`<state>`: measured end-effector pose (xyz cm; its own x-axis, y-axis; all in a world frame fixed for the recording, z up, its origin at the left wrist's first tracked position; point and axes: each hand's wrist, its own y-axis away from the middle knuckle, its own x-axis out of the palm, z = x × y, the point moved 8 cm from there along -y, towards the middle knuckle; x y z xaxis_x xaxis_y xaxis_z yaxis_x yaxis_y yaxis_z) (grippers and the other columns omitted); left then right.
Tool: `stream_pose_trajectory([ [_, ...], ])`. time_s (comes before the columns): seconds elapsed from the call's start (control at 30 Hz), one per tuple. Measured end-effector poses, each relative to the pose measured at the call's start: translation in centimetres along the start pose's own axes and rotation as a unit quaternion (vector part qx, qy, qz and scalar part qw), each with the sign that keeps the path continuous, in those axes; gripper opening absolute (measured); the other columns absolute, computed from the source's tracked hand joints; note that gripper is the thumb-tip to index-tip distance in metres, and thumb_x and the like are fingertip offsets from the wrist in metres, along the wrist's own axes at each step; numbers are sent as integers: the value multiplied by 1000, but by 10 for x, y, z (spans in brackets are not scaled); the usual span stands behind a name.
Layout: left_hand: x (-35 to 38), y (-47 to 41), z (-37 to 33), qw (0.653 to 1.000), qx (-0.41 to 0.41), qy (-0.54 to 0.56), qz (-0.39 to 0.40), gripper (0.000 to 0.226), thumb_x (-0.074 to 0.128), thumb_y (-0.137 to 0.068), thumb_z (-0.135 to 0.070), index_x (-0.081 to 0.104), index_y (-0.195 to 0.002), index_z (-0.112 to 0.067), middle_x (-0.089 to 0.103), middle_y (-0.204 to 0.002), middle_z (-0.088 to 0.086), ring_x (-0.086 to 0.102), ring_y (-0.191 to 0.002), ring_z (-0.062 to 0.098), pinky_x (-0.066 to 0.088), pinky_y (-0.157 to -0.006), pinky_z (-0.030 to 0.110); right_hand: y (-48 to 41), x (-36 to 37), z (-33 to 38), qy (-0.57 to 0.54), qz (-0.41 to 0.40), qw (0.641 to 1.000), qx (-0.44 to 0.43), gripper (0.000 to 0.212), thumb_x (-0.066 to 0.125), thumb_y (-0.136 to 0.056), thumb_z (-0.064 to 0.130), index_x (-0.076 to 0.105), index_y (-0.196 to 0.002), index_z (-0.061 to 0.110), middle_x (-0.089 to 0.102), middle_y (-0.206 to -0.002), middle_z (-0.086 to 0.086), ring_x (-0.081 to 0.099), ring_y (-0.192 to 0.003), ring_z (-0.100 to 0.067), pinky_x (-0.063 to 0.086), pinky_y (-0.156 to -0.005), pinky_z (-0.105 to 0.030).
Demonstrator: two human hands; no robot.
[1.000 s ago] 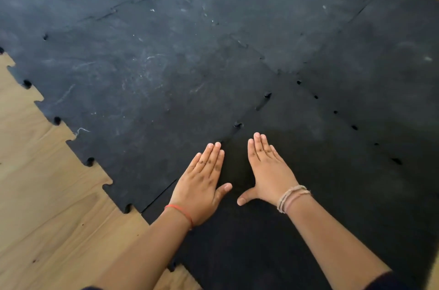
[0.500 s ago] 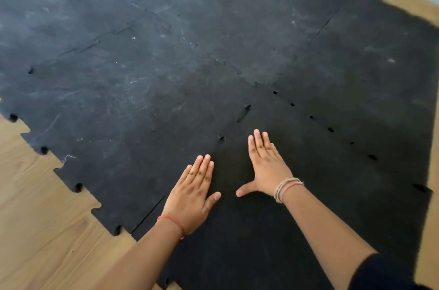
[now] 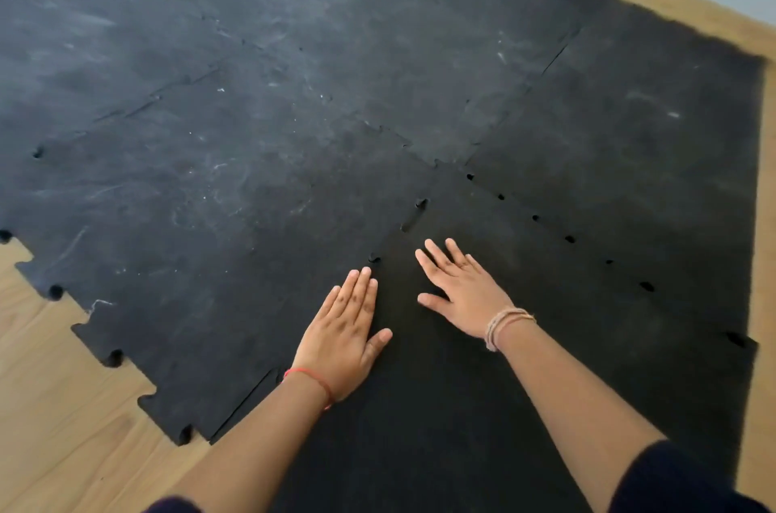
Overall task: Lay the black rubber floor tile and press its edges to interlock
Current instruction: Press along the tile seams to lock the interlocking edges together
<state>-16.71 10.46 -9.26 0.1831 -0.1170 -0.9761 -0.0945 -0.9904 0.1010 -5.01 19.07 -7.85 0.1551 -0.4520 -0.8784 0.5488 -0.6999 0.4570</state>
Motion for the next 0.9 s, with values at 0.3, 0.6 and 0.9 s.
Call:
stream_pose_trajectory([
  [0.3,3,-45,-7,1000,25,-3,-3,64,8,-95,-48,27,-139,-5,29,-147,11,26,-136,26,8,-108,32,-20,-1,-29,84,-139,987,-12,75,4,-91,61,7,-146,9,4,-155,-5,5,-144,-20,14,-116,-37],
  [0.6,-6,-63,-4,996,59,22,62,94,-37,-67,-52,-1,-145,-14,-5,-155,1,-22,-129,8,-18,-107,28,-23,-3,-26,83,-122,988,-38,75,-3,-82,63,-12,-142,18,-16,-152,3,-15,-142,-17,-6,-115,-32],
  [0.9,1,-42,-23,1000,21,9,7,67,1,-86,-50,-9,-138,-8,-17,-146,7,-19,-136,24,-9,-111,38,-17,5,-30,29,-186,980,57,90,-18,-77,68,-2,-144,10,-7,-154,-4,-8,-141,-18,-1,-114,-30],
])
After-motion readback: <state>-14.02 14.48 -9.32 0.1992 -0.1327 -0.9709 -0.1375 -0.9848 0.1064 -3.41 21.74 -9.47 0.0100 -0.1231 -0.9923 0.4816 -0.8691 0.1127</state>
